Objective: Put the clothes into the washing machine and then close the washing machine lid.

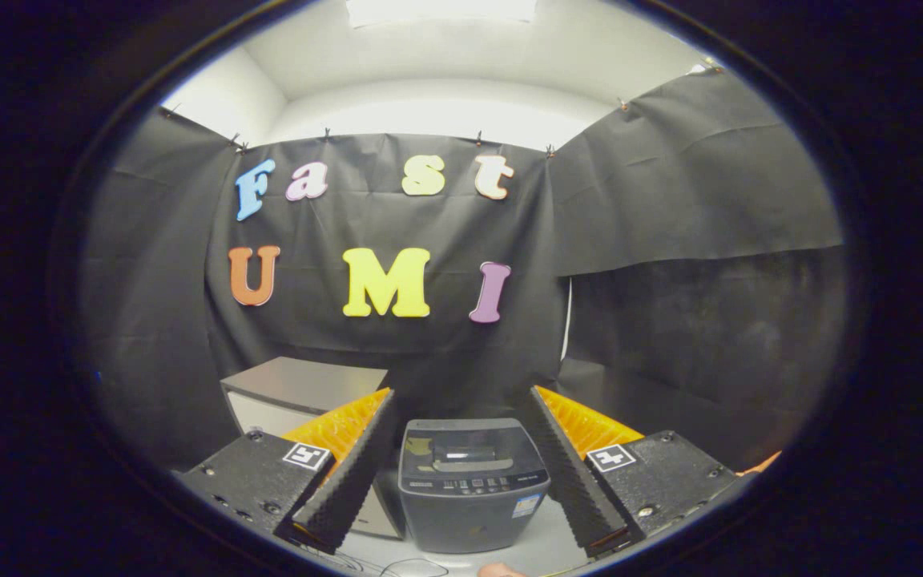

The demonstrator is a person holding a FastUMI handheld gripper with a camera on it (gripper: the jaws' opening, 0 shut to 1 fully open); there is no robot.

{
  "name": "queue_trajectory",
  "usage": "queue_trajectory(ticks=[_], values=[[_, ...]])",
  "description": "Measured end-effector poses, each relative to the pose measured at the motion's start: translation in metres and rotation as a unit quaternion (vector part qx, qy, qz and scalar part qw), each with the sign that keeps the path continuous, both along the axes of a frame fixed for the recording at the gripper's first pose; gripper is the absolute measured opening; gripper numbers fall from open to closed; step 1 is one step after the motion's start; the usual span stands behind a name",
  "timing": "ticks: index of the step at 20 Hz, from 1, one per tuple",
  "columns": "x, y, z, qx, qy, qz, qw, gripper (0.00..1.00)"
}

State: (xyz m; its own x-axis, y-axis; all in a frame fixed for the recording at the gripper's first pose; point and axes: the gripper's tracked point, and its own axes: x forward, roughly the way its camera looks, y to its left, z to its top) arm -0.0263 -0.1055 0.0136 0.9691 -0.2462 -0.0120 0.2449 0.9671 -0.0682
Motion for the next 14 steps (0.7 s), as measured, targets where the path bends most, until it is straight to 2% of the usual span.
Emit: queue_trajectory(ticks=[5, 8, 12, 14], values=[[-0.052, -0.024, -0.029, -0.012, 0.030, 0.045, 0.998, 1.00], [-0.077, -0.037, -0.037, 0.001, 0.033, 0.067, 0.997, 1.00], [-0.080, -0.040, -0.038, 0.010, 0.020, 0.086, 0.996, 1.00], [-0.073, -0.041, -0.037, 0.008, 0.017, 0.081, 0.997, 1.00]])
